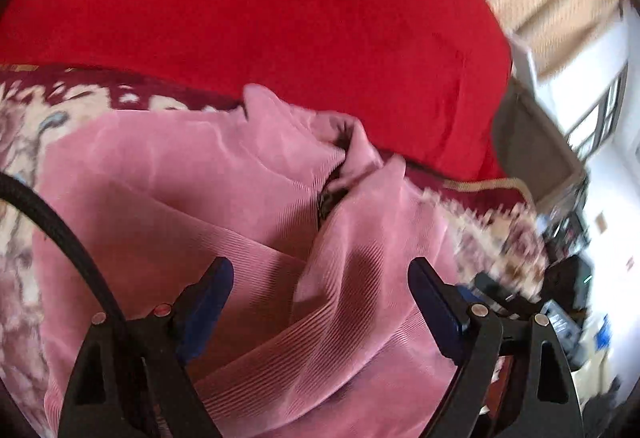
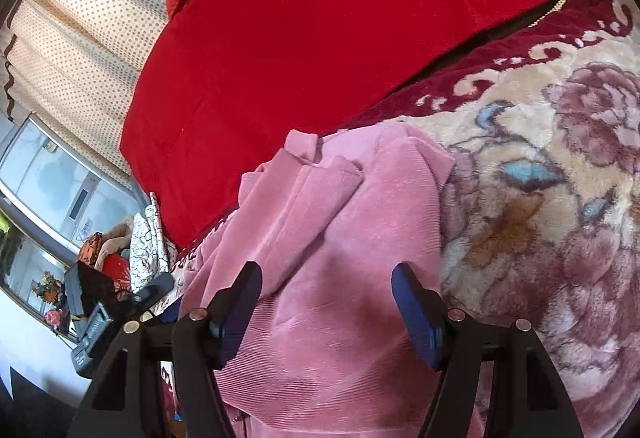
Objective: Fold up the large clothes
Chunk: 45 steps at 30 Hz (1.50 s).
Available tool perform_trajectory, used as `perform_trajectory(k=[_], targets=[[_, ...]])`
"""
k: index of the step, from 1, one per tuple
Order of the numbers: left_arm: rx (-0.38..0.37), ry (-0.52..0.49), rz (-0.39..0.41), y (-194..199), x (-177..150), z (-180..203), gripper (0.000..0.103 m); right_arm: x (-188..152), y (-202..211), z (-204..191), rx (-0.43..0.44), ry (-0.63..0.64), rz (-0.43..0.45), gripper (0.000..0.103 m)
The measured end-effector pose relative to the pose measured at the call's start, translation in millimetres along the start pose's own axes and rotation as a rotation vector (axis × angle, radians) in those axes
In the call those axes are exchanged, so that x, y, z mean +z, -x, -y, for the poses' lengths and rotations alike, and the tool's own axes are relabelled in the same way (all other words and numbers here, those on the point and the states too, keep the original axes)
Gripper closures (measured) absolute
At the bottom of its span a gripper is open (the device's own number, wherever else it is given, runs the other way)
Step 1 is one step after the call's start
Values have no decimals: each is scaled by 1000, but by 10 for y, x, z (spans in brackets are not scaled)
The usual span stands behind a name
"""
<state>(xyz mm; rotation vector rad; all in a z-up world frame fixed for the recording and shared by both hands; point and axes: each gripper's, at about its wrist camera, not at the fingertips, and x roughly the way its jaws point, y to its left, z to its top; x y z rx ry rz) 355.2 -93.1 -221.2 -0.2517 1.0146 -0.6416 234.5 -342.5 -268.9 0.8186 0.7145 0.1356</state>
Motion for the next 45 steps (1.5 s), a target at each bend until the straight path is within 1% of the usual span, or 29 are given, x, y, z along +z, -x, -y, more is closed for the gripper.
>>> perform_trajectory(k=[1, 2, 3, 4, 5, 7, 10, 12, 15, 17, 19, 22, 23, 24, 25, 27, 30, 31, 32, 34, 36, 38, 39, 40, 41, 42, 43, 44, 45], targets=[[0, -10, -3, -69, 31, 11, 32, 3, 3, 13, 5, -5, -2, 32], [-6, -15, -11, -99, 35, 10, 42, 5, 7, 22, 10, -7, -4, 32], [-23, -25, -30, -151, 30, 47, 58, 7, 12, 23, 10, -5, -5, 32], [-34, -38, -41, -192, 26, 73, 64, 6, 21, 22, 9, 2, -4, 32], [-34, -69, -46, -225, 8, 142, 66, 7, 26, 15, 7, 7, -3, 32], [-15, -123, -41, -237, -28, 253, 88, 8, 52, 11, -2, 20, 6, 32], [-10, -237, -5, -146, -133, 468, 95, 21, 100, 34, -10, 21, 23, 32], [14, -347, 32, -29, -265, 668, 96, 39, 131, 59, -7, 10, 33, 32], [15, -510, 59, 119, -519, 944, 96, 65, 171, 70, 5, -2, 48, 32], [28, -576, 43, 158, -664, 1039, 96, 82, 217, 60, 20, -5, 66, 32], [33, -628, 2, 134, -838, 1067, 95, 88, 256, 50, 31, -4, 81, 32], [83, -697, -46, 85, -1027, 1064, 85, 93, 311, 34, 24, -3, 108, 32], [72, -702, -48, 132, -1050, 1029, 83, 98, 339, 47, 18, -13, 125, 32], [56, -691, -40, 202, -1043, 986, 76, 107, 366, 67, 21, -24, 137, 32], [40, -673, -31, 278, -1012, 928, 64, 117, 391, 85, 26, -34, 146, 32], [-3, -644, 6, 461, -973, 829, 54, 131, 480, 122, 24, -54, 187, 32], [-31, -602, 81, 734, -890, 662, 52, 135, 686, 111, 14, -45, 297, 32], [-33, -581, 101, 792, -845, 595, 49, 120, 813, 64, 26, -21, 361, 31], [-17, -538, 128, 876, -781, 473, 47, 107, 905, 21, 32, 12, 402, 31], [26, -454, 147, 914, -653, 267, 44, 110, 960, -112, 20, 91, 425, 31], [108, -323, 141, 914, -523, -25, 44, 82, 813, -247, -11, 177, 340, 31], [198, -185, 94, 774, -429, -313, 44, 4, 480, -379, -45, 244, 173, 33], [250, -148, 36, 659, -416, -419, 44, -43, 331, -420, -70, 273, 102, 36], [304, -126, -41, 521, -426, -512, 45, -106, 151, -459, -109, 307, 20, 45], [332, -115, -93, 421, -442, -568, 47, -200, -86, -474, -186, 337, -81, 48], [365, -137, -107, 348, -472, -569, 47, -264, -228, -461, -230, 348, -139, 50], [388, -173, -99, 357, -474, -507, 47, -327, -307, -477, -258, 379, -153, 50], [407, -205, -93, 379, -477, -440, 47, -355, -288, -539, -278, 419, -127, 50], [402, -226, -79, 409, -479, -388, 47, -366, -263, -598, -296, 451, -120, 50]])
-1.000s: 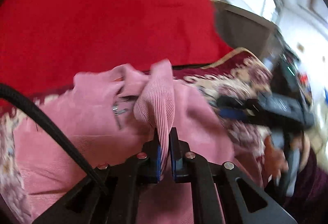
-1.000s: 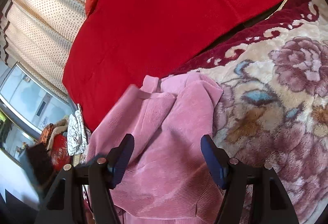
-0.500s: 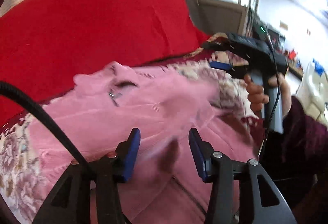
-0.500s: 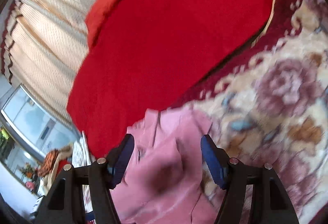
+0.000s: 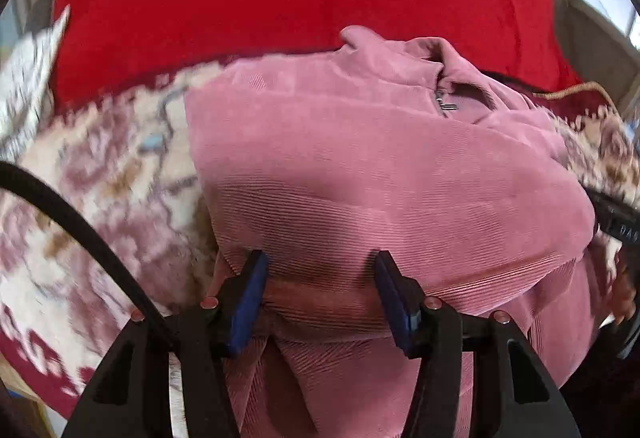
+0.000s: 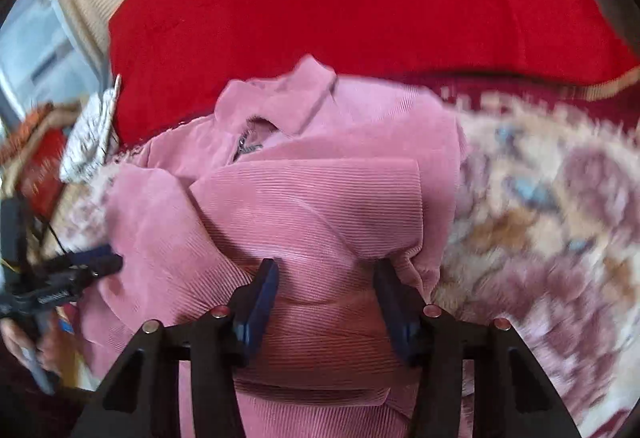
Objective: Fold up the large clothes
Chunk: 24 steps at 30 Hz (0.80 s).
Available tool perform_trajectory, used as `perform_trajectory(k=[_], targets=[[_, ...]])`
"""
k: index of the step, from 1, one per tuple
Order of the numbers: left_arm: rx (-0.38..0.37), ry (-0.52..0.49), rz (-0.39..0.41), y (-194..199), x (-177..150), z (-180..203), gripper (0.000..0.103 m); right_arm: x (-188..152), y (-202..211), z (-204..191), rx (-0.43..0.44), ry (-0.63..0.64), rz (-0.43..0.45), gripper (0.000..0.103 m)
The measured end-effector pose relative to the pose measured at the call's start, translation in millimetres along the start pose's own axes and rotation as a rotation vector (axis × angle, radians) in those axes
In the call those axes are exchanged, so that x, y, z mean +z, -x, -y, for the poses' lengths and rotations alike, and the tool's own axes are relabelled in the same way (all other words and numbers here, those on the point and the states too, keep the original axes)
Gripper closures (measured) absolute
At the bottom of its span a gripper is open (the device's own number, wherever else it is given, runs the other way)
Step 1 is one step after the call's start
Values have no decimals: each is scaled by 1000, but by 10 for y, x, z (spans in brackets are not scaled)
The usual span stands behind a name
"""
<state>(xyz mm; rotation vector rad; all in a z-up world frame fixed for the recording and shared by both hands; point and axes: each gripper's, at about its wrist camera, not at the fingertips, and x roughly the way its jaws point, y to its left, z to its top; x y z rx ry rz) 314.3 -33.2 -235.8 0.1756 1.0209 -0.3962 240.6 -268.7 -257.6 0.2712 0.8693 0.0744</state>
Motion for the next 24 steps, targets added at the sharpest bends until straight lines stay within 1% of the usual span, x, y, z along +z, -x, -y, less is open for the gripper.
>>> perform_trajectory(k=[2, 3, 4, 5, 6, 7, 8, 9, 10, 12, 13, 14, 16, 18, 21, 22, 23, 24], targets=[[-42, -6, 30, 66, 2, 24, 47, -3, 74, -3, 17, 1, 34, 49], [-73, 1, 60, 128, 22, 34, 47, 0, 150, 10, 58, -16, 71, 49], [-89, 2, 80, 155, 23, 52, 47, -3, 188, 16, 79, -18, 93, 49], [-115, -4, 118, 226, 33, 73, 47, 3, 286, -5, 112, -8, 141, 49], [-131, -8, 140, 279, 46, 98, 47, 12, 334, -50, 129, 3, 167, 47], [-148, -13, 157, 311, 51, 130, 46, 1, 374, -69, 143, 16, 188, 47], [-165, -21, 161, 307, 58, 181, 44, -9, 374, -110, 162, 28, 188, 47], [-169, -30, 149, 267, 67, 248, 41, -18, 336, -142, 171, 35, 166, 47], [-162, -39, 124, 209, 70, 316, 39, -31, 245, -188, 167, 45, 121, 47], [-119, -60, 23, -35, 44, 404, 39, -80, 7, -252, 113, 76, 8, 47], [-100, -65, -16, -147, 31, 423, 39, -96, -17, -282, 88, 96, 11, 47], [-87, -68, -22, -205, 20, 448, 39, -103, 21, -324, 74, 124, 37, 47], [-84, -71, -10, -165, 42, 452, 38, -72, 94, -335, 96, 128, 51, 46], [-111, -42, 27, -70, 73, 401, 39, -34, 217, -257, 129, 79, 106, 46], [-136, -3, 103, 83, 115, 331, 38, 29, 331, -129, 87, 22, 184, 46], [-139, 4, 114, 97, 123, 327, 37, 26, 340, -95, 82, 7, 188, 46], [-125, 14, 102, 60, 132, 309, 36, 50, 312, -23, 79, -25, 172, 46], [-103, 21, 67, -23, 131, 303, 35, 47, 269, 13, 79, -44, 151, 46]])
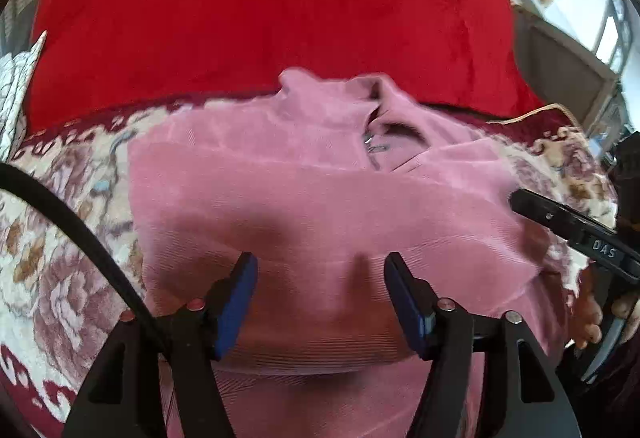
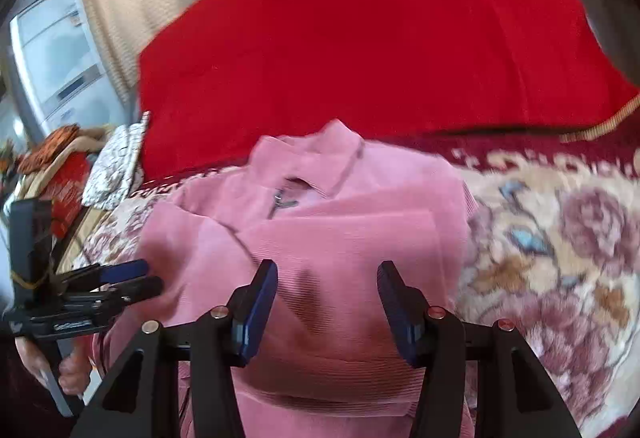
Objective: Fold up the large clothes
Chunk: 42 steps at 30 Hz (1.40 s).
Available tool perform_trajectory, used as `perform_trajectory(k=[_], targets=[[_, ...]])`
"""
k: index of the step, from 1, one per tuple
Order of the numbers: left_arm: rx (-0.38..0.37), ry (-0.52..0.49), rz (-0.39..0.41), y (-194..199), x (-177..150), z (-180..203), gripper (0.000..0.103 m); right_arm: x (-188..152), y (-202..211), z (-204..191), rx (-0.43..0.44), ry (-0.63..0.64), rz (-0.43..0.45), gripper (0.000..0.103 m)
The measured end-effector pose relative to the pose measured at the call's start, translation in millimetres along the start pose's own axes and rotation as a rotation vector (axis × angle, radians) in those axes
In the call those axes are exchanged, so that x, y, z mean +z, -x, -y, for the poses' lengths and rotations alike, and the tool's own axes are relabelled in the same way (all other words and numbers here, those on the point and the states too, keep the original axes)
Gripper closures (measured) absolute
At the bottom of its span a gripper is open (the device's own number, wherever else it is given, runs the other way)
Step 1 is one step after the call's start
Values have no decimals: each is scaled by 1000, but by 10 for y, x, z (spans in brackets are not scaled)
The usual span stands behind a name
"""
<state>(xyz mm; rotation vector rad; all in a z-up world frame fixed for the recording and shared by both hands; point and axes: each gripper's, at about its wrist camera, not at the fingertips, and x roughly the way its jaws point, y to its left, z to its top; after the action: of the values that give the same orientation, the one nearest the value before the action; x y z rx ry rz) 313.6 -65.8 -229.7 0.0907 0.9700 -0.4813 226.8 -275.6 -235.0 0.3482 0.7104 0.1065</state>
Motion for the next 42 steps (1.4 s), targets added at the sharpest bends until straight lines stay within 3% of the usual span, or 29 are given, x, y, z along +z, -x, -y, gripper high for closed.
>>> perform_trajectory(k=[3, 6, 9, 12, 13, 17, 19, 23, 25, 29, 32, 33, 35, 36, 37, 39, 40, 41, 42], targets=[[55, -25, -88, -275, -64, 8, 35, -42, -227, 74, -27, -30, -109, 47], [77, -66, -65, -220, -47, 94, 35, -52, -242, 16, -48, 13, -100, 47], [52, -46, -19, -77, -39, 37, 35, -37, -125, 33, -7, -3, -63, 46], [57, 15, 69, 184, -53, -156, 35, -39, 0, 99, 16, -24, -4, 33], [62, 34, 82, 266, -78, -217, 35, -59, 14, 90, 6, -20, 1, 33], [96, 131, 115, 550, -250, -526, 35, -174, -154, 82, -63, 46, -80, 36], [113, 155, 137, 732, -437, -656, 35, -212, -58, 36, -80, 89, -56, 38], [103, 235, 149, 1038, -1029, -912, 35, -414, 471, 130, 52, 27, 35, 37], [79, 289, 124, 1150, -1357, -1013, 35, -552, 621, 189, 73, 13, 45, 36], [38, 372, 75, 1214, -1844, -1131, 35, -948, 922, 268, 97, 33, -13, 36], [4, 376, -2, 1123, -2112, -1105, 35, -1264, 1088, 358, 110, 43, -116, 36], [7, 358, -36, 1074, -2186, -1064, 37, -1356, 1125, 393, 105, 47, -148, 35], [9, 310, -72, 993, -2264, -982, 66, -1538, 1112, 481, 105, 46, -252, 35], [-11, 276, -91, 943, -2282, -931, 90, -1637, 1098, 526, 101, 41, -305, 35], [-27, 258, -104, 908, -2286, -898, 94, -1696, 1083, 563, 95, 35, -333, 35], [-26, 228, -112, 867, -2265, -845, 94, -1868, 1057, 654, 85, 8, -397, 35], [-19, 225, -113, 857, -2253, -842, 87, -1914, 1029, 684, 82, 0, -416, 35], [-8, 233, -121, 842, -2238, -855, 76, -1950, 981, 711, 71, 0, -431, 35], [5, 259, -131, 827, -2238, -890, 45, -1975, 926, 730, 47, 6, -441, 35]])
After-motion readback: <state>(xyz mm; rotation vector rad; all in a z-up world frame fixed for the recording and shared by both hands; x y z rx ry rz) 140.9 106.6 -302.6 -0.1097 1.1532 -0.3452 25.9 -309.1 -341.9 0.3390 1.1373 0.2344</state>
